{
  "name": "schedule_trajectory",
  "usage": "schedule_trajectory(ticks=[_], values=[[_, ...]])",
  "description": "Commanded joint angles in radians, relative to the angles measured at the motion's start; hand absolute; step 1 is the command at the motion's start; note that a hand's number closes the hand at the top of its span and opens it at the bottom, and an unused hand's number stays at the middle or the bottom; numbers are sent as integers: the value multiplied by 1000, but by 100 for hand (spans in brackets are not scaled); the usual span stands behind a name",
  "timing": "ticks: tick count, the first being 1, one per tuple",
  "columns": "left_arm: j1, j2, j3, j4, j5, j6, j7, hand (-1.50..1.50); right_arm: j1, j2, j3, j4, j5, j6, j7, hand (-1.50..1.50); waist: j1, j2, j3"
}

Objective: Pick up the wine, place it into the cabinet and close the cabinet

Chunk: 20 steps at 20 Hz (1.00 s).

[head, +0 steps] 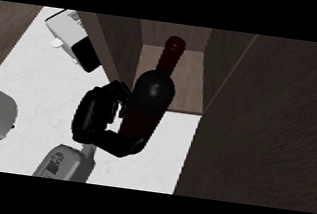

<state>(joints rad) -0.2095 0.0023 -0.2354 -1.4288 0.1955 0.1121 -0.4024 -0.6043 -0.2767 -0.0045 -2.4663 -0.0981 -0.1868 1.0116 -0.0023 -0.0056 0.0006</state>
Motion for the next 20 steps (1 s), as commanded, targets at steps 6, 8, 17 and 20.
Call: schedule_trajectory(ticks=[6, 8, 17, 20], values=[[-206, -2, -112, -121, 19, 293, 274, 150, 12, -14, -75, -108, -147, 16, 86, -150, -14, 0, 0], [-280, -2, -68, -90, 12, 283, 337, 150, 27, -18, -87, -88, -147, 31, 73, -150, -13, 3, 0], [-452, -2, -87, 13, 29, 443, 383, 150, 4, -7, -106, -57, -162, 31, 63, -150, -11, 3, 0], [-487, -2, -76, 104, 31, 436, 336, 150, 24, 11, -32, -57, -92, 33, 37, -150, -9, 4, -1]])
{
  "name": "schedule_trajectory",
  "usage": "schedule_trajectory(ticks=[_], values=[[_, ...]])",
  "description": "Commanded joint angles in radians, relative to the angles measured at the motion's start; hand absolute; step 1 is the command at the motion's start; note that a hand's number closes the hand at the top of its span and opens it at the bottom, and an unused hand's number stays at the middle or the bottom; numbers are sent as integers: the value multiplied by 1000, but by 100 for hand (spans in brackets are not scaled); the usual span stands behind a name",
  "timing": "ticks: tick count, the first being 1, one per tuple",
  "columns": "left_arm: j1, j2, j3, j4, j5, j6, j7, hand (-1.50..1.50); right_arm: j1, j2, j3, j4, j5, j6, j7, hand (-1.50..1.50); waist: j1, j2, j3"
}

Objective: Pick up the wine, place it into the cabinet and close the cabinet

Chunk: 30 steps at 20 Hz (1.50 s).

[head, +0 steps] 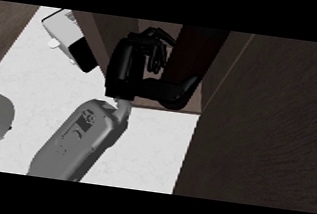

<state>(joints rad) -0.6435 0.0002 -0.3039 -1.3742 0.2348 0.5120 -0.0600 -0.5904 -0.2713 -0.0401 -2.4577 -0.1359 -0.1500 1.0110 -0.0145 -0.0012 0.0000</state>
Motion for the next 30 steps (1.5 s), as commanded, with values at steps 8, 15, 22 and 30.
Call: schedule_trajectory(ticks=[8, 15, 22, 30], values=[[-97, 0, 6, 239, -84, 3, -129, 150, 13, 16, -27, 4, -81, 21, -36, -150, 3, 3, 0], [-111, 0, 10, 404, 0, 13, -267, 150, 87, 27, 1, -133, -70, 15, 35, -150, -15, 3, -1], [-118, 0, -93, 481, 120, 84, -348, 150, 55, 5, -64, -58, -119, 52, -11, -150, -14, 4, 0], [-142, 0, -135, 661, 165, 60, -455, 150, 31, 37, -3, -1, -73, 40, -41, -150, -15, 6, -1]])
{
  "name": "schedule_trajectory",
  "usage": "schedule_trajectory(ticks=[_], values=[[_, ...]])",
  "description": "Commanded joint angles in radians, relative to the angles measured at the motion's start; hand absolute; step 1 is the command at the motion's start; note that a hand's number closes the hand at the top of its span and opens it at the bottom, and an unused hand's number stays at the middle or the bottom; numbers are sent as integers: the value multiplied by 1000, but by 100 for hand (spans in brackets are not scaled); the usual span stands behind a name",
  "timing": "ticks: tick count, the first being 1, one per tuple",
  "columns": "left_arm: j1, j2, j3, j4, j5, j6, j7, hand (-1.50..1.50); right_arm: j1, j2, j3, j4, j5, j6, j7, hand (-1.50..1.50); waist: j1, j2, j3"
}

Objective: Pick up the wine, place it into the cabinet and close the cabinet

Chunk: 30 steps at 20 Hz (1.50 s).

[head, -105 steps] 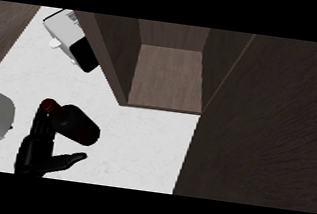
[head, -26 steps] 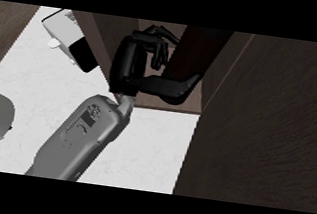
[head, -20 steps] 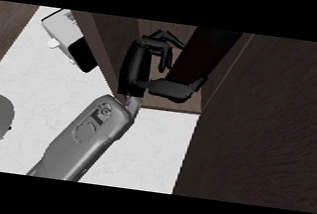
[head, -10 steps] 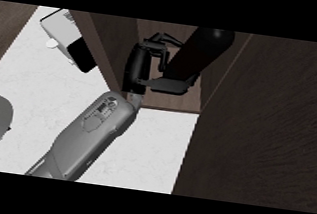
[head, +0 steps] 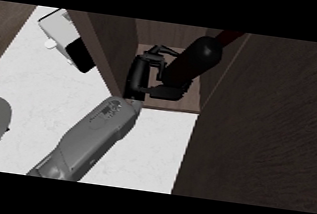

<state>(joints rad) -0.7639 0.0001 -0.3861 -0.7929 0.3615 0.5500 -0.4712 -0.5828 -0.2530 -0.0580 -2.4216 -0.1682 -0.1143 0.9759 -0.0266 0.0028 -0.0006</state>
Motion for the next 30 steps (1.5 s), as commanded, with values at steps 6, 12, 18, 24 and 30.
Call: schedule_trajectory(ticks=[6, 12, 18, 24, 30], values=[[-35, 0, -12, 184, 5, 17, -104, 150, 49, 19, 11, -103, -36, -5, 32, -150, 5, -2, 0], [-103, 0, 8, 289, 137, 20, -191, 150, 97, 40, 39, -131, -37, 9, -12, -150, -23, 5, 0], [-137, 0, 115, 363, 213, -66, -269, 150, 73, 26, 19, -99, -40, 12, -7, -150, -20, 6, 0], [-253, 9, 178, 534, 195, -126, -260, 150, -10, -6, -34, -61, -93, 8, 37, -150, -22, 10, 0], [-294, 0, 217, 606, 201, -111, -306, 150, 39, 27, -8, -69, -75, 14, -12, -150, -29, 14, 0]])
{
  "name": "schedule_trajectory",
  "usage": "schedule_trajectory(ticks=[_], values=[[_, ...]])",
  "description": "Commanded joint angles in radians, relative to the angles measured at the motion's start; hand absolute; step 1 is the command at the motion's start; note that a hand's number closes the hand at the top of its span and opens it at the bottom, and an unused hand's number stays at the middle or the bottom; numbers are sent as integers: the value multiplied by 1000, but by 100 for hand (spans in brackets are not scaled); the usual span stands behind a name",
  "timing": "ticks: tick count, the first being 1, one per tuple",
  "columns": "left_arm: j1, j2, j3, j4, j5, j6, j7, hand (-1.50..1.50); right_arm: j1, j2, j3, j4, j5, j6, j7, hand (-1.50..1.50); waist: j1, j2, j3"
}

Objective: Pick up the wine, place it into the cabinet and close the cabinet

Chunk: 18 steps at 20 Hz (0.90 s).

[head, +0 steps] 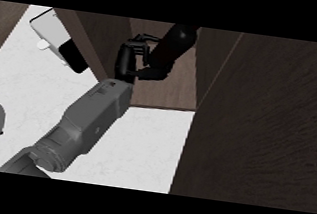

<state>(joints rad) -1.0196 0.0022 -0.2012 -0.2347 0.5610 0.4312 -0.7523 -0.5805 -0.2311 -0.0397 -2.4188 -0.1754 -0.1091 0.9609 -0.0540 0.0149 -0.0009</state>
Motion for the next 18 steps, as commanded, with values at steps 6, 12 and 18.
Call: schedule_trajectory(ticks=[6, 12, 18], values=[[-122, 0, 13, 132, -46, 157, 9, 150, -19, 7, 3, -40, -64, 8, 14, -150, -20, 9, 0], [-157, 10, 15, 173, -56, 146, 62, 150, -9, 16, 27, -64, -40, 7, 16, -150, -31, 11, 0], [-132, 42, 10, 220, -71, 177, 69, 150, -9, 18, 13, -24, -53, 29, -22, -150, -40, 21, 0]])
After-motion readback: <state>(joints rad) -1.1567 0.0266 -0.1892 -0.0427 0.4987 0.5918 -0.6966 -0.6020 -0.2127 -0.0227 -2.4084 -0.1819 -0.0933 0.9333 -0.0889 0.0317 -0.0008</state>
